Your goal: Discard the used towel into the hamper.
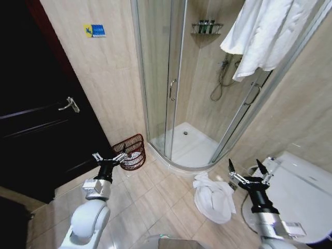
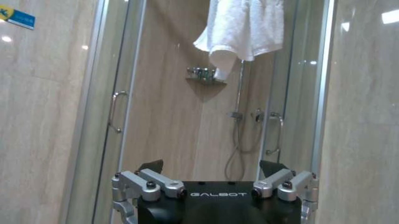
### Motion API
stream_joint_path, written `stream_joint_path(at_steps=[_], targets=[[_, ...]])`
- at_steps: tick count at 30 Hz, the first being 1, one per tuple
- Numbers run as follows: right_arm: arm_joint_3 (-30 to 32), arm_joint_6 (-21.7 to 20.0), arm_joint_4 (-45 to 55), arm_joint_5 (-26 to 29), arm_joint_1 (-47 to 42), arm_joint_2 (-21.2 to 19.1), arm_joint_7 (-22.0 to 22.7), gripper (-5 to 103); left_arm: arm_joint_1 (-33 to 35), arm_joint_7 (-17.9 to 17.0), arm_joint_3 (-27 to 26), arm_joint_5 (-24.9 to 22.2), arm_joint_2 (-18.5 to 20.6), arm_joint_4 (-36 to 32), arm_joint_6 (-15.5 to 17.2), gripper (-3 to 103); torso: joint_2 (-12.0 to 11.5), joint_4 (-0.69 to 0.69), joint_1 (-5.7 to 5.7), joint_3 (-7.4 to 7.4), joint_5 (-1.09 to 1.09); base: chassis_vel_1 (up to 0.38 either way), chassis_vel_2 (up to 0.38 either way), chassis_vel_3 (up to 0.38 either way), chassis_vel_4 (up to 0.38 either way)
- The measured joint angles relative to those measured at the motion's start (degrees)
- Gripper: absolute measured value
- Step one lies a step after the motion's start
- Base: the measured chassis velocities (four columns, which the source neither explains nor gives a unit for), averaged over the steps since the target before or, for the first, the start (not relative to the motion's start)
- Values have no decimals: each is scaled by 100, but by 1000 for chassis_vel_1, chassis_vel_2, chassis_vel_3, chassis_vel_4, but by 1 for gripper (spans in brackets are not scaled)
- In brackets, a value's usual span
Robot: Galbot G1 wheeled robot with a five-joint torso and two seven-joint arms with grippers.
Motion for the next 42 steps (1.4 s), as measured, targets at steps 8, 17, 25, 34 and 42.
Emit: stream_joint_path(at_steps=[8,17,25,34,42], targets=[[9,18,9,22,-3,1,0,100,6,0,5,-1,4,-24,5,100,0,0,0,0,0,-92,-95,91,100],[13,27,9,24,-15,3,-1,100,5,4,10,-3,2,-24,5,100,0,1,0,0,0,-111,-97,103,95],[14,29,9,25,-17,4,-3,100,5,4,12,-3,2,-24,8,100,0,0,0,0,-1,-82,-94,84,91],[15,29,9,24,-16,4,-3,100,5,5,13,-3,2,-24,9,100,0,-1,2,0,0,-58,-42,59,25],[14,29,10,24,-16,4,-3,100,6,5,12,-4,2,-23,10,100,0,-1,-1,0,-2,3,1,-14,2]])
